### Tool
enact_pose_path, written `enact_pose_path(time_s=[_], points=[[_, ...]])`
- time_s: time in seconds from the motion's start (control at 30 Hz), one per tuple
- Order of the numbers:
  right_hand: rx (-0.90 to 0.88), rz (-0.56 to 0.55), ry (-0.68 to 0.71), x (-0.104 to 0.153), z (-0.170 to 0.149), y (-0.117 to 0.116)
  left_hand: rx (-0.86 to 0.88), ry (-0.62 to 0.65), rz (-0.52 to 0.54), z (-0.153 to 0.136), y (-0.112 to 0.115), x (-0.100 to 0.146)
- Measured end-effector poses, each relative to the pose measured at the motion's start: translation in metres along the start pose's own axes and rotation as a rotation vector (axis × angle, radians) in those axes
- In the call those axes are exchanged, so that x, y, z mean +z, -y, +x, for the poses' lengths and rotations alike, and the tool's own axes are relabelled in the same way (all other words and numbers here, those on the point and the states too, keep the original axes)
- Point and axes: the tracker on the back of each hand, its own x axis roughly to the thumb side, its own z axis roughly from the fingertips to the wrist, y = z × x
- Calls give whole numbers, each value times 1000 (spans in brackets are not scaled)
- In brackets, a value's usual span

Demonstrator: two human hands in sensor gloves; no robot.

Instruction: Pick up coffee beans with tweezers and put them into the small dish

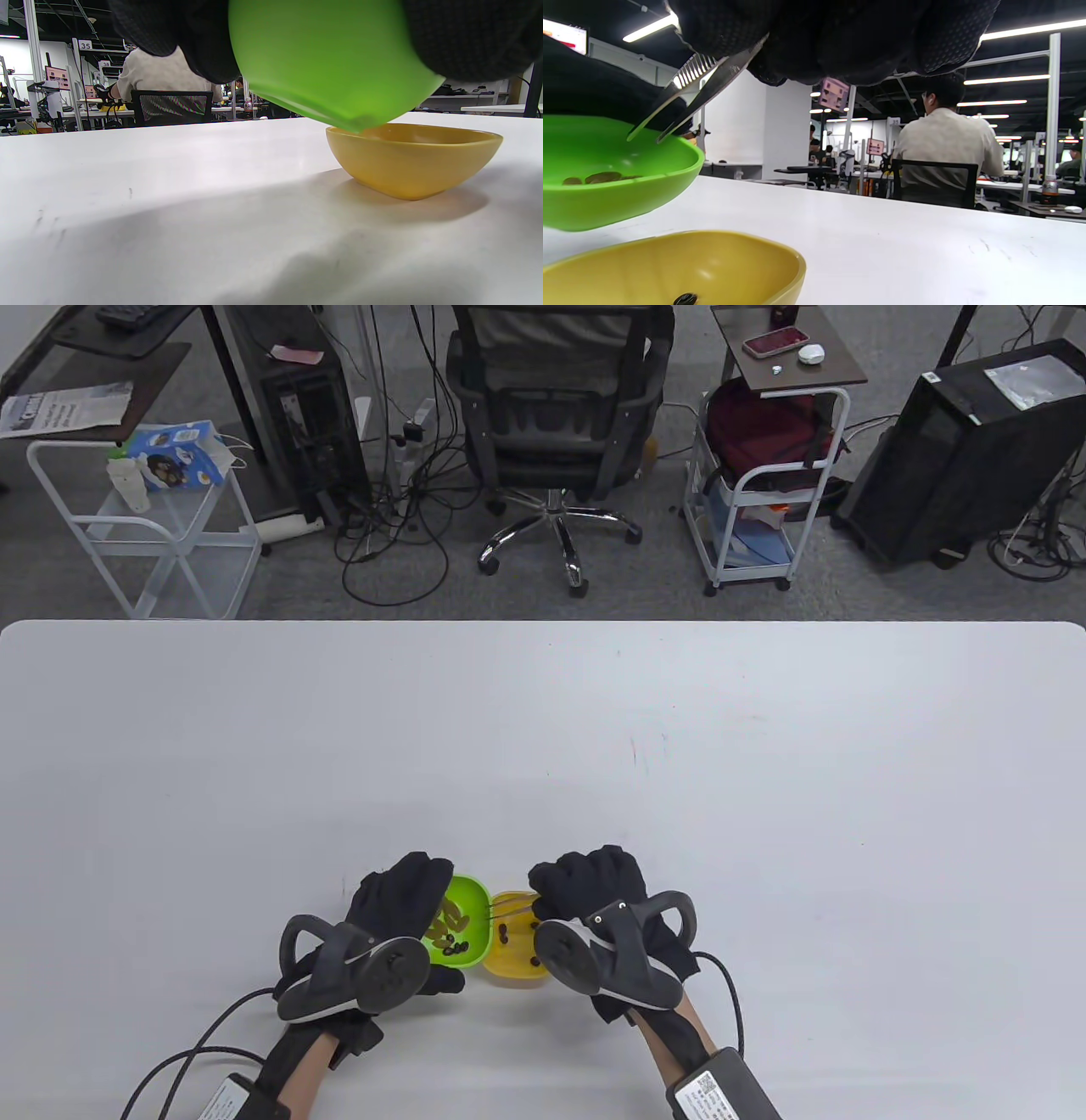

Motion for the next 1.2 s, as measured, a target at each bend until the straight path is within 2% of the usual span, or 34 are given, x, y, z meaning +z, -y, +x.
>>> enact_pose_path(time_s=[0.2, 0.4, 1.2], points=[[-4, 35, 49, -3, 16, -7, -1, -2, -4, 0, 0, 0], [67, 42, 92, -4, 27, -12, -5, -1, -15, 1, 1, -1], [108, 88, 103, -10, 36, -19, -11, -5, -3, 0, 0, 1]])
